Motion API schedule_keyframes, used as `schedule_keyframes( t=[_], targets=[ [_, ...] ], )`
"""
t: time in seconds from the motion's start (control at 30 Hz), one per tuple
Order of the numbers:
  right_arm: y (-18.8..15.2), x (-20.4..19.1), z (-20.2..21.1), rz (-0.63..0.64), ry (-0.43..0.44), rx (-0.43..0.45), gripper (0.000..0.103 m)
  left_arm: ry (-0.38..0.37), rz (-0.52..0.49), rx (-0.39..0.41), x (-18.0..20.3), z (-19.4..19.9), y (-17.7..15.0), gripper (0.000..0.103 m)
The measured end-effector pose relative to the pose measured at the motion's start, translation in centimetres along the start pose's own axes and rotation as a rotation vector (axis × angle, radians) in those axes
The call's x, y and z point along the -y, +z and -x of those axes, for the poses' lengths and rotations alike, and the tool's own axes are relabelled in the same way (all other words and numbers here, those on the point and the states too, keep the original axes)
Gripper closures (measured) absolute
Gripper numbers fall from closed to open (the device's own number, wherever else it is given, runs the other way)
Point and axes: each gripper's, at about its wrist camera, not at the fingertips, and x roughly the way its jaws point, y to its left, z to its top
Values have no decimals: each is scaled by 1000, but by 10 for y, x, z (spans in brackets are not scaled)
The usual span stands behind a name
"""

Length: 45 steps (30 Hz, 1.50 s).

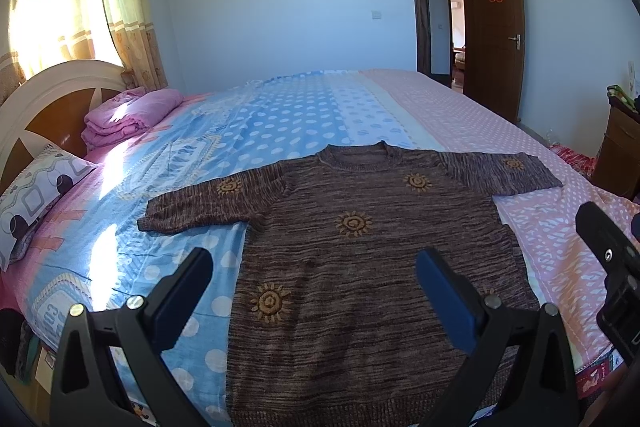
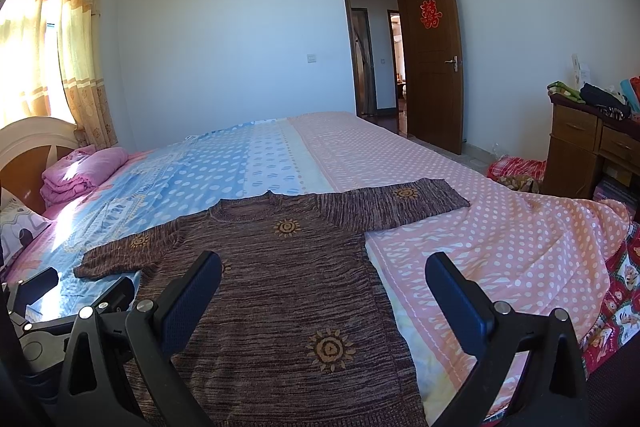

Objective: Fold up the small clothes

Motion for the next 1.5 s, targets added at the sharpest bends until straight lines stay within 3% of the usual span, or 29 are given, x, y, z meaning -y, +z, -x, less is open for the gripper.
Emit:
schedule_keyframes(
  t=[0.8, 1.03, 1.17, 1.3, 1.33, 1.47, 1.5],
  targets=[
    [-7, -2, -7, -3, 2, -20, 1, -12, 9, -21, -1, -5, -2, 0],
    [-9, 19, -26, -59, 8, -49, 1, -52, 18, -41, -5, -16, -3, 0],
    [-11, 47, -53, -120, 0, -104, 1, -127, 35, -62, -12, -32, -6, 0],
    [-3, 83, -81, -181, -10, -134, 2, -127, 42, -85, -24, -61, -4, 0],
    [1, 96, -88, -203, -24, -124, 4, -123, 44, -86, -27, -67, -3, 0],
    [28, 145, -126, -262, -76, -148, 33, -110, 77, -81, -49, -98, 11, 0],
    [34, 159, -138, -290, -88, -157, 34, -110, 89, -82, -54, -106, 14, 0]
  ],
)
